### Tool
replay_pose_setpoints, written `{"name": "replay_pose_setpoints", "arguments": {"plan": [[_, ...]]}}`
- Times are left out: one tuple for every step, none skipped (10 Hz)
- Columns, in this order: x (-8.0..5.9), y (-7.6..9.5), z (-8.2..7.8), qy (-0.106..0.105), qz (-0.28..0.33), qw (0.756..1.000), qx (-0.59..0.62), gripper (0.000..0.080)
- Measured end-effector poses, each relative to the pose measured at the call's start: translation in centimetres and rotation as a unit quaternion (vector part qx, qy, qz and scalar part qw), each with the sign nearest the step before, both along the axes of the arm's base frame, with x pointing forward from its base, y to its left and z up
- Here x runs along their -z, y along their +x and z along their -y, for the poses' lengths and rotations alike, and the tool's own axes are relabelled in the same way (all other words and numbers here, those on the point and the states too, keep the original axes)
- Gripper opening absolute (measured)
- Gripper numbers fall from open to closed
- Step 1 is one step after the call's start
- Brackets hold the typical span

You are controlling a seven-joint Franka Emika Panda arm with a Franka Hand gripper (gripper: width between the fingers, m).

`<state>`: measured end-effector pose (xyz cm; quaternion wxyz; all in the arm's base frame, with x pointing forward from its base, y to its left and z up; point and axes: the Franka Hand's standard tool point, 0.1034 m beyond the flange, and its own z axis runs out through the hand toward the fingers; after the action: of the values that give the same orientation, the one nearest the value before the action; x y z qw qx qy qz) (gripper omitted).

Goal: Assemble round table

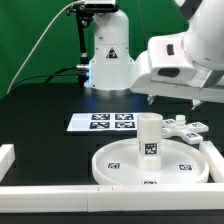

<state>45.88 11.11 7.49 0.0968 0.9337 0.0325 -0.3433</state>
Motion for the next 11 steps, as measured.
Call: {"name": "replay_pose_setpoints", "arguments": {"plan": [[0.2, -0.5, -1.3, -0.008, 0.0, 1.0, 0.003, 0.0649], [0.1, -0.7, -2.1, -0.015, 0.004, 1.0, 0.006, 0.0649], [0.2, -0.6, -1.9, -0.012, 0.002, 1.0, 0.005, 0.0649], [0.2, -0.6, -1.8, -0.012, 0.002, 1.0, 0.006, 0.0649], [0.2, -0.6, -1.8, -0.012, 0.002, 1.0, 0.006, 0.0649], [0.5, -0.8, -2.0, -0.012, 0.002, 1.0, 0.013, 0.0649], [1.1, -1.4, -2.2, -0.008, -0.004, 1.0, 0.023, 0.0649], [1.5, -1.6, -2.2, 0.0, -0.007, 1.0, 0.03, 0.0649], [1.5, -1.6, -2.3, -0.001, -0.007, 0.999, 0.038, 0.0649], [1.5, -1.6, -2.2, -0.001, -0.007, 0.999, 0.037, 0.0649], [1.5, -1.6, -2.2, -0.001, -0.007, 0.999, 0.037, 0.0649]]}}
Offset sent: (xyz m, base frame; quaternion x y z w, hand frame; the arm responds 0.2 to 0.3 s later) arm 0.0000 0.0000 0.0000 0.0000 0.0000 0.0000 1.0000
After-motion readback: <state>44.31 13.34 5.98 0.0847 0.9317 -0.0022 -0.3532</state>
